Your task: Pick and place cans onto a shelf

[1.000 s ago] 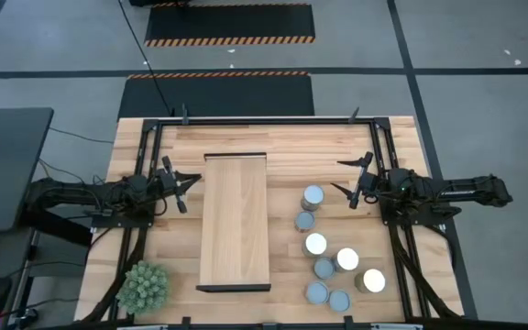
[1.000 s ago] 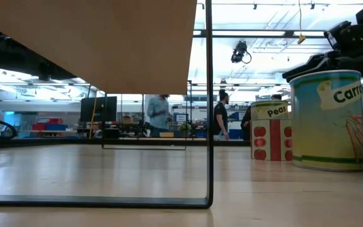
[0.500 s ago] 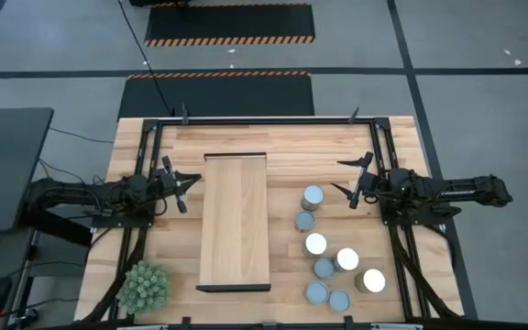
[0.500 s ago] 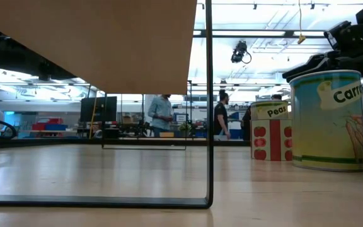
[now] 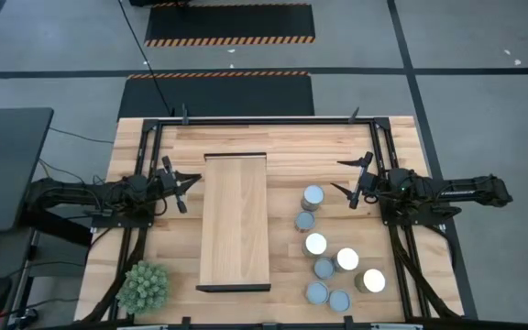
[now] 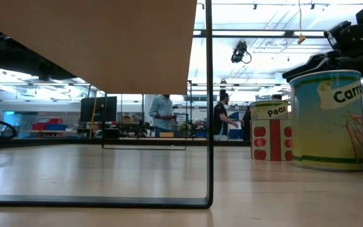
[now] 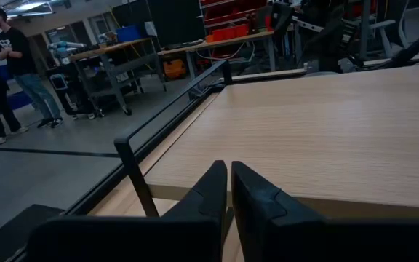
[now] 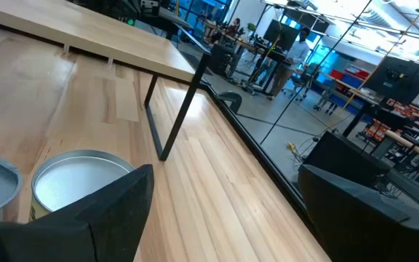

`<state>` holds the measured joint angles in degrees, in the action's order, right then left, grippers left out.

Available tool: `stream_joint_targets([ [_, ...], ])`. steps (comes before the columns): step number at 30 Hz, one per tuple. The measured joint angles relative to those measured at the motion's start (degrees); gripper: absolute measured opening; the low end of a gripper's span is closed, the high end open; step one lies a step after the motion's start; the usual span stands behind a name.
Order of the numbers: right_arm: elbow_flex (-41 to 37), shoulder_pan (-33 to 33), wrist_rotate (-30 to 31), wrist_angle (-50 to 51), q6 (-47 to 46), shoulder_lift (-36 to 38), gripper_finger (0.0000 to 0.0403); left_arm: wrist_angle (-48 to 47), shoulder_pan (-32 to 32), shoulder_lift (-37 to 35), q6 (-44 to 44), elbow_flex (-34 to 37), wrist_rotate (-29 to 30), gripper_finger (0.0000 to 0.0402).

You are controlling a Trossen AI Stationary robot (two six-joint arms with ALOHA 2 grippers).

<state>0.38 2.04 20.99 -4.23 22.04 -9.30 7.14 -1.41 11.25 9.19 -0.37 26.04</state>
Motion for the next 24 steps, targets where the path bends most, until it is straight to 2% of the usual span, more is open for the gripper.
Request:
stream_joint_targets([
  [7,-0.01,-0.02,0.09,0.00,0.01,-0.01,0.0348,0.08,0.00,-0.02,0.00,0.00,0.00,0.0029],
  [9,-0.02,-0.02,0.29,0.00,0.09,-0.02,0.0348,0.57,-0.02,-0.01,-2.44,-0.02,-0.43,0.0029],
  [12,0.00,-0.02,0.30,-0.09,1.82,-0.02,0.0348,4.36,-0.11,0.00,-15.80,0.00,-4.51,0.0029],
  [19,-0.01,-0.02,-2.10,-0.80,0.69,-0.04,0.0348,16.96,-0.10,-0.02,-44.82,0.00,-3.74,0.0029],
  [21,0.00,-0.02,-4.51,-1.92,-3.95,-0.04,0.0348,20.39,-0.10,-0.02,-49.03,0.00,-2.32,0.0029],
  [24,-0.02,-0.02,-7.69,-6.21,-17.77,-0.07,0.0348,24.70,-0.10,-0.02,-52.62,0.00,-0.72,0.0029],
])
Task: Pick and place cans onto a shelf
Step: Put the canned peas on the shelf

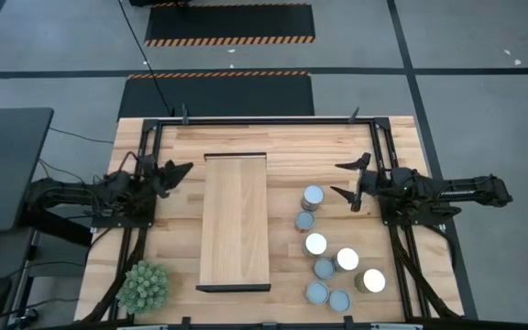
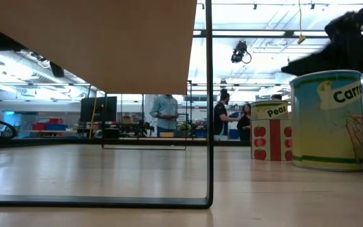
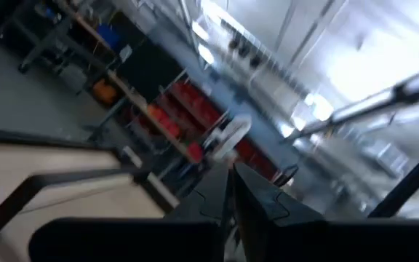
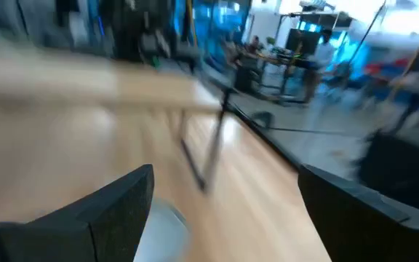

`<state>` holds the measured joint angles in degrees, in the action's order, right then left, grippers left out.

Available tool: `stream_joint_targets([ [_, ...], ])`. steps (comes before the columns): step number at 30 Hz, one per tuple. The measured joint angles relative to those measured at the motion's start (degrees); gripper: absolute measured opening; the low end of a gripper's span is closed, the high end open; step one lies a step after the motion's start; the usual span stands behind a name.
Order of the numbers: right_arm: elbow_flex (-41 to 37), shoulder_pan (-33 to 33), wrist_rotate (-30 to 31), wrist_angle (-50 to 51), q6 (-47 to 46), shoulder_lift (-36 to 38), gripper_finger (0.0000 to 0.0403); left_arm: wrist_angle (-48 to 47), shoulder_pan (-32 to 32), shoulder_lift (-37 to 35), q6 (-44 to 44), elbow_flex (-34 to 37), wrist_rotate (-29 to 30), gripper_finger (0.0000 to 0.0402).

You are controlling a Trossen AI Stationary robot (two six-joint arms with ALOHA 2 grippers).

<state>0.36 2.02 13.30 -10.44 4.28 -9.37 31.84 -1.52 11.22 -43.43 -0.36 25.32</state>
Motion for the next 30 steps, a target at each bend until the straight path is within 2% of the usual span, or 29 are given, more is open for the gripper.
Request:
stream_joint_targets([
  [4,0.00,0.00,1.60,-7.71,-21.05,0.00,0.0348,4.47,0.00,0.00,-4.22,0.00,2.68,0.0029],
  [9,0.01,0.00,6.38,-12.84,-35.09,0.00,0.0348,6.14,0.07,0.00,-3.48,0.00,4.76,0.0029],
  [18,0.01,0.00,6.71,-15.19,-35.96,0.00,0.0348,6.12,0.11,0.00,-5.33,0.00,11.91,0.0029],
  [22,0.00,0.00,6.75,-15.47,-36.10,0.00,0.0348,5.88,0.11,0.00,-9.96,-0.24,11.03,0.0029],
  [26,0.01,0.00,6.67,-15.58,-36.52,0.00,0.0348,5.78,0.11,2.02,-7.26,-3.30,7.53,0.0029],
  [30,0.02,0.00,6.79,-15.82,-37.46,0.00,0.0348,5.48,0.11,7.13,-4.29,-7.82,6.42,0.0029],
])
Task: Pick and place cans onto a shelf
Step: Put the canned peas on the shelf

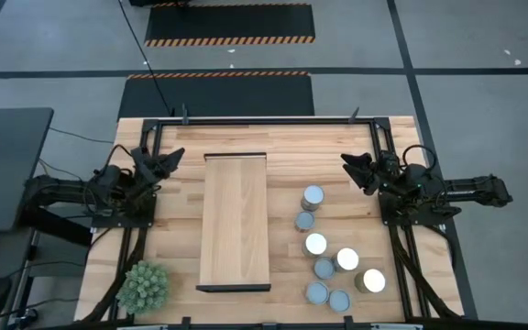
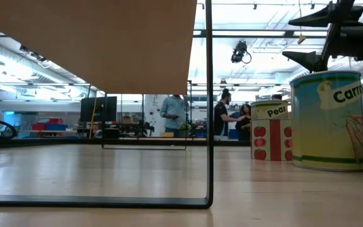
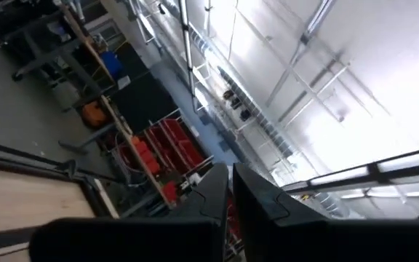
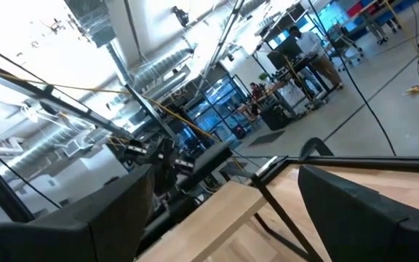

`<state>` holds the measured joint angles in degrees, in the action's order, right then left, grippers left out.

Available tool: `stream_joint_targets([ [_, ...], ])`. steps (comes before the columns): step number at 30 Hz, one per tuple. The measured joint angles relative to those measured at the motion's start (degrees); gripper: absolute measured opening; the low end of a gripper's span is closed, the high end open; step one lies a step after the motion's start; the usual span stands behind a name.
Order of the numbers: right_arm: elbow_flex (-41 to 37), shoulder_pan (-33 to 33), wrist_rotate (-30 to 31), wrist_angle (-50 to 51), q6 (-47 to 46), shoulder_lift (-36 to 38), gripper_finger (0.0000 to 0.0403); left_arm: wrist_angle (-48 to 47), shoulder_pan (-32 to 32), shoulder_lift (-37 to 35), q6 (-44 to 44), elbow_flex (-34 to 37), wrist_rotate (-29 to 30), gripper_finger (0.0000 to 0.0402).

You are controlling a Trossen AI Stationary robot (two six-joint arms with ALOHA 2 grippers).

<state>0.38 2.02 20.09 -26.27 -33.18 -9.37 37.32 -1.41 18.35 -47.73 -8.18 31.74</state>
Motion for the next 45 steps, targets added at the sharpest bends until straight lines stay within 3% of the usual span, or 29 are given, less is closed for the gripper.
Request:
stream_joint_targets([
  [6,0.00,0.00,-0.63,-1.14,-6.35,0.00,0.0348,-3.13,0.00,9.07,1.68,-7.36,-1.96,0.0047],
  [15,0.00,0.00,-0.59,-3.72,-20.27,0.00,0.0348,-7.63,-0.02,24.53,1.75,-18.93,-8.20,0.0118],
  [23,0.05,0.00,-4.14,-3.43,-16.47,-0.15,0.0348,-15.40,-0.02,36.50,4.05,-30.38,-13.64,0.0162],
  [27,3.54,0.00,-4.79,5.86,-14.66,-0.41,0.0348,-22.24,-0.02,42.75,6.36,-37.95,-17.29,0.0183],
  [38,20.30,0.00,-5.22,50.87,-10.36,-8.59,0.0348,-45.21,0.01,61.37,16.33,-62.29,-25.22,0.0206],
  [42,21.93,0.00,-5.24,60.04,-8.69,-13.28,0.0348,-50.85,0.88,67.51,18.87,-69.06,-25.48,0.0206],
  [45,21.90,0.00,-5.26,61.44,-8.58,-16.81,0.0348,-53.75,1.80,71.76,20.54,-73.43,-26.75,0.0206],
])
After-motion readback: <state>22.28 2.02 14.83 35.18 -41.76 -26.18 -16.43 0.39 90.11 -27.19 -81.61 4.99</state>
